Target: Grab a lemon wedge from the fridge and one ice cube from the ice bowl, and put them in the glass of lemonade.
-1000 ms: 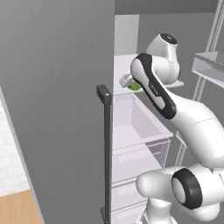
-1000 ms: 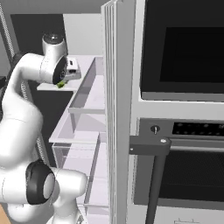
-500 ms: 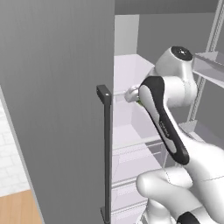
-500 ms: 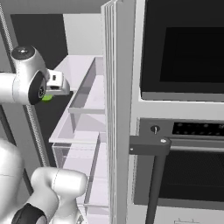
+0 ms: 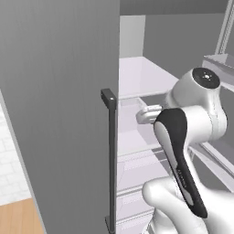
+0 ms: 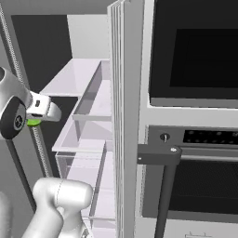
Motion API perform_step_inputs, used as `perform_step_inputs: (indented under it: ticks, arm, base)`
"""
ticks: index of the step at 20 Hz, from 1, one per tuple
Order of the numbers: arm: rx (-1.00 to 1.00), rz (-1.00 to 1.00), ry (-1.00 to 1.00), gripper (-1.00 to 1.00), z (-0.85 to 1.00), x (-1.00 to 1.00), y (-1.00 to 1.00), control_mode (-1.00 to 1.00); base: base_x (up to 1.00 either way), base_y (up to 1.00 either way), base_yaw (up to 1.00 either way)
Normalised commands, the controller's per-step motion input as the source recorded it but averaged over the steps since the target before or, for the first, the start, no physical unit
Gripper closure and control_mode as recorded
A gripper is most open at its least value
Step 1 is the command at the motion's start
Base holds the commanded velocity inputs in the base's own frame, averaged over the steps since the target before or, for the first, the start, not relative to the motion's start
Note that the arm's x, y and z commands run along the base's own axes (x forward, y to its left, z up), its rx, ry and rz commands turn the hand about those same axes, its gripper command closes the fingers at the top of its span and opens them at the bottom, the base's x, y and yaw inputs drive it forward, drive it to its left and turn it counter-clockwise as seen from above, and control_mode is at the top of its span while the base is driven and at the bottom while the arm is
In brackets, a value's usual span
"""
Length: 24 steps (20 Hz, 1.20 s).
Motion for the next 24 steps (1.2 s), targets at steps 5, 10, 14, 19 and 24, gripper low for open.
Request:
perform_step_inputs:
  ticks: [5, 10, 14, 19, 24]
  arm:
    - [0.06, -0.08, 0.01, 1.0, 0.0, -0.6, -0.17, -1.0]
    - [0.12, -0.14, 0.01, 1.0, 0.0, -0.39, -0.47, -1.0]
    - [0.0, -0.01, 0.0, 1.0, 0.0, 0.0, -0.02, -1.0]
    - [0.0, 0.0, 0.0, 1.0, 0.0, 0.0, 0.0, -1.0]
    - [0.0, 0.0, 0.0, 1.0, -0.01, -0.08, 0.0, 1.0]
  base:
    - [0.0, 0.0, 0.0]
    - [0.0, 0.0, 0.0]
    - [0.0, 0.0, 0.0]
    - [0.0, 0.0, 0.0]
    - [-0.27, 0.01, 0.0]
